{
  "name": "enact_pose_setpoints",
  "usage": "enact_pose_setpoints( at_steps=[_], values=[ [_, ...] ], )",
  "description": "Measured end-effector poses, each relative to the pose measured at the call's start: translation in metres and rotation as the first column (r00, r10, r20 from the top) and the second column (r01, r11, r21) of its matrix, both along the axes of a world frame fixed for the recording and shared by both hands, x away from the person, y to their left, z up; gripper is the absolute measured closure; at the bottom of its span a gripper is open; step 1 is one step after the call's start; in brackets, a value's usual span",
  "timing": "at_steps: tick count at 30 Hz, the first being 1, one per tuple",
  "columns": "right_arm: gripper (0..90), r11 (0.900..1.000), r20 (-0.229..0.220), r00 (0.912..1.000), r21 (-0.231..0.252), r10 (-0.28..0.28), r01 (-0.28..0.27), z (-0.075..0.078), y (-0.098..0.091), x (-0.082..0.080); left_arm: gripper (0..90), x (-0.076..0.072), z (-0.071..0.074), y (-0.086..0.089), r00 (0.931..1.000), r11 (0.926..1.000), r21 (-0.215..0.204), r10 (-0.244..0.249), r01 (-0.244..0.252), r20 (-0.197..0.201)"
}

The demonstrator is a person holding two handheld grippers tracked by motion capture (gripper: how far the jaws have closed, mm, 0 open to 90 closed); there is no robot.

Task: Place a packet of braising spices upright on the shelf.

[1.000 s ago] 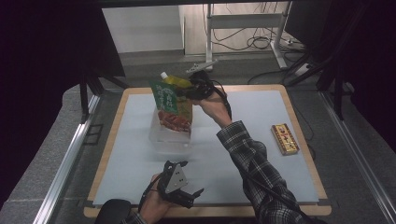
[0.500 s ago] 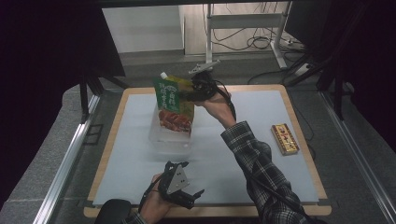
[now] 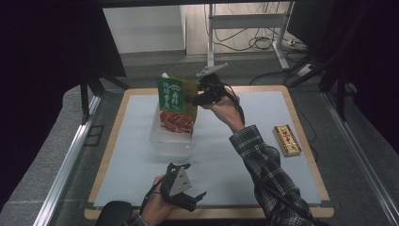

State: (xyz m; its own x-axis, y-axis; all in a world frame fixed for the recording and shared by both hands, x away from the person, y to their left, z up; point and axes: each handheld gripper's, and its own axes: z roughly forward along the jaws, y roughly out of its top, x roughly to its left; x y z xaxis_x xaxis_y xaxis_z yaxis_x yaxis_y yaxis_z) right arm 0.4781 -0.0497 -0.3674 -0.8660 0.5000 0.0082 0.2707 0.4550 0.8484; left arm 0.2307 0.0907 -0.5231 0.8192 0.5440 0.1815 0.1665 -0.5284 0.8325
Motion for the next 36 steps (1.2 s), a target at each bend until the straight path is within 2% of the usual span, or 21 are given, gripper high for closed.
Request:
enact_pose_setpoints(
  at_steps=[8, 11, 14, 15, 19, 25, 36],
  values=[
    [24.4, 0.9999, 0.007, 0.9999, -0.003, -0.013, 0.013, -0.003, -0.009, -0.001, 0.0, 0.000, 0.000, 0.000, 1.0000, 1.0000, 0.001, 0.001, -0.001, 0.000],
    [21.4, 0.9998, 0.001, 0.9999, 0.012, -0.012, 0.012, -0.005, -0.013, -0.002, 0.0, 0.000, 0.000, -0.001, 1.0000, 1.0000, 0.002, 0.001, -0.001, 0.000],
    [15.6, 0.9997, -0.007, 1.0000, 0.026, -0.002, 0.002, -0.006, -0.016, -0.003, 0.0, 0.000, 0.000, -0.001, 1.0000, 1.0000, 0.003, 0.001, -0.001, 0.001],
    [11.9, 0.9997, 0.003, 1.0000, 0.026, -0.003, 0.003, -0.007, -0.018, -0.005, 0.0, 0.000, 0.000, -0.001, 1.0000, 1.0000, 0.002, 0.001, -0.001, 0.001],
    [7.7, 0.9996, 0.007, 1.0000, 0.030, 0.001, -0.001, -0.007, -0.021, -0.009, 0.0, 0.000, 0.000, -0.001, 1.0000, 1.0000, 0.001, 0.002, -0.002, 0.001],
    [3.6, 0.9992, 0.010, 0.9999, 0.040, -0.001, 0.001, -0.007, -0.024, -0.013, 0.0, 0.000, -0.001, -0.001, 1.0000, 1.0000, 0.002, 0.003, -0.003, 0.002],
    [0.2, 0.9999, 0.021, 0.9997, 0.004, 0.011, -0.012, -0.013, -0.034, -0.025, 0.0, 0.000, -0.001, -0.001, 1.0000, 1.0000, 0.000, 0.002, -0.002, 0.005]
  ],
)
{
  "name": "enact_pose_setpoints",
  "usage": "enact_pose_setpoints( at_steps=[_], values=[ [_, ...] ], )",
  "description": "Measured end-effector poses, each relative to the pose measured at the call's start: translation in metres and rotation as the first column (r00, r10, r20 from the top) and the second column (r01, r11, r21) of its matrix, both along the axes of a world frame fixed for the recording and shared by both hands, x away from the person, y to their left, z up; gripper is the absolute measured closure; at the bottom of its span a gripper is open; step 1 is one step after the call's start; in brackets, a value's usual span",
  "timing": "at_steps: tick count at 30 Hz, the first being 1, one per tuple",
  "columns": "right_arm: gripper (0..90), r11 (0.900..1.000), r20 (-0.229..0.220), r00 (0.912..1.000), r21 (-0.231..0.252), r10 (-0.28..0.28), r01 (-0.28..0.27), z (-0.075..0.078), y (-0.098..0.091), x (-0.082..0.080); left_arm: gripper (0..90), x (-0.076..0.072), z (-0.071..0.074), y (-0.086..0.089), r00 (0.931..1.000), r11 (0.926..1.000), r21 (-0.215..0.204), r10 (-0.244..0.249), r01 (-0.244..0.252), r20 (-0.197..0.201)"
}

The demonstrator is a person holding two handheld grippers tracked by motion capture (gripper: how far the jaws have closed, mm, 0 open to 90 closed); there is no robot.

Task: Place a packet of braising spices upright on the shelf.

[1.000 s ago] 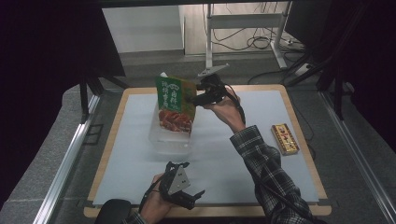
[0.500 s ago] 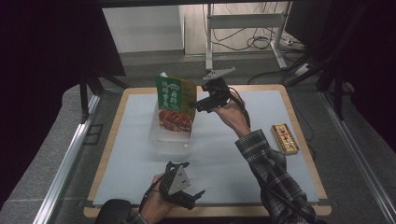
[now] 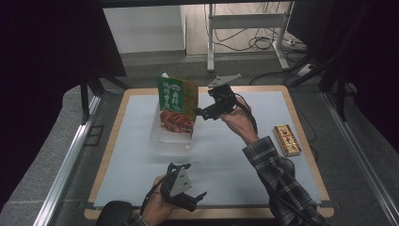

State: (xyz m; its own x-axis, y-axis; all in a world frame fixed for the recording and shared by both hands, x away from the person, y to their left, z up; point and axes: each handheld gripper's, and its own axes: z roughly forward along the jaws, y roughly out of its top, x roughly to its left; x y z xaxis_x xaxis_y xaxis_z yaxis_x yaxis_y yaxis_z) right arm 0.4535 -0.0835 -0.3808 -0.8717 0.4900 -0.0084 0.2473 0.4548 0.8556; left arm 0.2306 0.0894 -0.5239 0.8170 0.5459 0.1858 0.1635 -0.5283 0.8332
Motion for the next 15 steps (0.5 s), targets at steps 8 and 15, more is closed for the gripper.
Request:
enact_pose_setpoints(
  at_steps=[8, 15],
  values=[
    [0.3, 1.0000, 0.004, 1.0000, -0.004, 0.008, -0.008, -0.006, -0.011, -0.008, 0.0, 0.000, 0.000, 0.000, 1.0000, 1.0000, -0.003, 0.002, -0.002, 0.001],
    [0.3, 0.9998, 0.015, 0.9997, -0.004, 0.019, -0.019, -0.012, -0.019, -0.018, 0.0, 0.000, 0.000, 0.000, 1.0000, 1.0000, -0.003, 0.000, 0.000, 0.000]
  ],
)
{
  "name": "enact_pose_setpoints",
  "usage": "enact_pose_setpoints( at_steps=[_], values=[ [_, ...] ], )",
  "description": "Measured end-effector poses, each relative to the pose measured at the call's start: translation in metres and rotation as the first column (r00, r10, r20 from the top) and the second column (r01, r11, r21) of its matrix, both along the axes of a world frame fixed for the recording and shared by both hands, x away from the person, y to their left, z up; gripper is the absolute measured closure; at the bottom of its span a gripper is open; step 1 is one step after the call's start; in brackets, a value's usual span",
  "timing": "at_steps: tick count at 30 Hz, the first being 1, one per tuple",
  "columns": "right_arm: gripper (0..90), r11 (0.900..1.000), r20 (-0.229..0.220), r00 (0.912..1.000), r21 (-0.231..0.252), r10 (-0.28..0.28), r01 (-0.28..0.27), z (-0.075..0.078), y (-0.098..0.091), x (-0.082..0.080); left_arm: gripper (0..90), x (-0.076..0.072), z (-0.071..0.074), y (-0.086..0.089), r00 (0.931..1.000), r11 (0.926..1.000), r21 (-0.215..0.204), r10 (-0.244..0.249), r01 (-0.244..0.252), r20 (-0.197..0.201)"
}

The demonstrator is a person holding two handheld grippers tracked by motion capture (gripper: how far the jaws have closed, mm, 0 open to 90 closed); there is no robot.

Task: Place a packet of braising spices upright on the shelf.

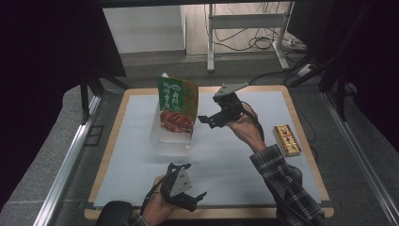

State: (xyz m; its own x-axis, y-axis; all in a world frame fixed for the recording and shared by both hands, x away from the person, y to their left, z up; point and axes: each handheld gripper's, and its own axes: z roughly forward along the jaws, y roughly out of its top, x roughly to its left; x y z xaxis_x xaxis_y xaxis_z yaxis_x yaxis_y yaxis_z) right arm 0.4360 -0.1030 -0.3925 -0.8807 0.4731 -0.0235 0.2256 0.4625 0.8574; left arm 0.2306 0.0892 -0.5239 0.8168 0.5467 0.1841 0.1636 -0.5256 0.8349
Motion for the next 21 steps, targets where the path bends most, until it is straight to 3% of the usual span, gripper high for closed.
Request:
enact_pose_setpoints(
  at_steps=[11, 14, 21],
  values=[
    [0.0, 0.9999, 0.013, 0.9999, -0.012, -0.007, 0.007, -0.012, -0.013, -0.015, 0.0, 0.000, 0.000, -0.001, 1.0000, 1.0000, 0.008, -0.004, 0.004, -0.001],
    [0.1, 0.9998, -0.015, 0.9998, 0.010, -0.015, 0.015, -0.015, -0.019, -0.019, 0.0, 0.000, -0.001, -0.001, 1.0000, 1.0000, 0.004, -0.004, 0.004, -0.002],
    [0.0, 0.9998, -0.025, 0.9995, 0.008, -0.019, 0.020, -0.022, -0.028, -0.027, 0.0, 0.000, -0.001, -0.002, 1.0000, 1.0000, 0.004, -0.004, 0.004, -0.002]
  ],
)
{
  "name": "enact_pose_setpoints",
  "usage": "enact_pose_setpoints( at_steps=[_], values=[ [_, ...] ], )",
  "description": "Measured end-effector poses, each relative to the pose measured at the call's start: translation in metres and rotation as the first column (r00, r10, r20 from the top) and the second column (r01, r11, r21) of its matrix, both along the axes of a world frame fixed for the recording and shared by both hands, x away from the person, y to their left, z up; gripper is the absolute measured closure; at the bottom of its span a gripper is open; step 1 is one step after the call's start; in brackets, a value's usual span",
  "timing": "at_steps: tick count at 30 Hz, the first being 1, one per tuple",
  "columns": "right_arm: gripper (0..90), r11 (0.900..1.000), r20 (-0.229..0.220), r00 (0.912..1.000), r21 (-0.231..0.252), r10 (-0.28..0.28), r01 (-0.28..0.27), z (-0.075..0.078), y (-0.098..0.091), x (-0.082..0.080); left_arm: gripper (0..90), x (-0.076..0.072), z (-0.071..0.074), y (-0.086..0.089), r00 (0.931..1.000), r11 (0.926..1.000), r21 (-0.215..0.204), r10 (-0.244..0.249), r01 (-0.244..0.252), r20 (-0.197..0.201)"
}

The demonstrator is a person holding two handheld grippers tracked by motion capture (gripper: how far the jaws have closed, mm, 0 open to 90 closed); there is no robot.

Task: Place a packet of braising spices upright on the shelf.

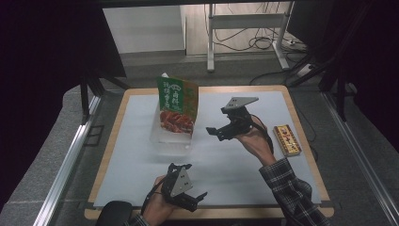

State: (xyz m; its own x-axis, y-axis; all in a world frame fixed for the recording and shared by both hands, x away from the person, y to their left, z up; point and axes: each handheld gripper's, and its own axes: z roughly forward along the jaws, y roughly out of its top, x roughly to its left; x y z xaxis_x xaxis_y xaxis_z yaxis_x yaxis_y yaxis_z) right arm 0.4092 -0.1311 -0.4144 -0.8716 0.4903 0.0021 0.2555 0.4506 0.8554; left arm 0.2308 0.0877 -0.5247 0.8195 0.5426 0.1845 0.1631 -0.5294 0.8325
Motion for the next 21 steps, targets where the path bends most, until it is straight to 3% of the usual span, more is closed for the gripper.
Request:
enact_pose_setpoints(
  at_steps=[9, 21],
  values=[
    [0.0, 0.9996, -0.006, 0.9997, 0.016, -0.024, 0.024, -0.010, -0.017, -0.007, 0.0, 0.000, 0.000, 0.000, 1.0000, 1.0000, 0.006, -0.002, 0.002, -0.001],
    [0.0, 0.9979, 0.000, 0.9980, -0.018, -0.063, 0.063, -0.019, -0.038, -0.006, 0.0, 0.000, 0.000, 0.001, 1.0000, 1.0000, -0.003, -0.005, 0.005, 0.000]
  ],
)
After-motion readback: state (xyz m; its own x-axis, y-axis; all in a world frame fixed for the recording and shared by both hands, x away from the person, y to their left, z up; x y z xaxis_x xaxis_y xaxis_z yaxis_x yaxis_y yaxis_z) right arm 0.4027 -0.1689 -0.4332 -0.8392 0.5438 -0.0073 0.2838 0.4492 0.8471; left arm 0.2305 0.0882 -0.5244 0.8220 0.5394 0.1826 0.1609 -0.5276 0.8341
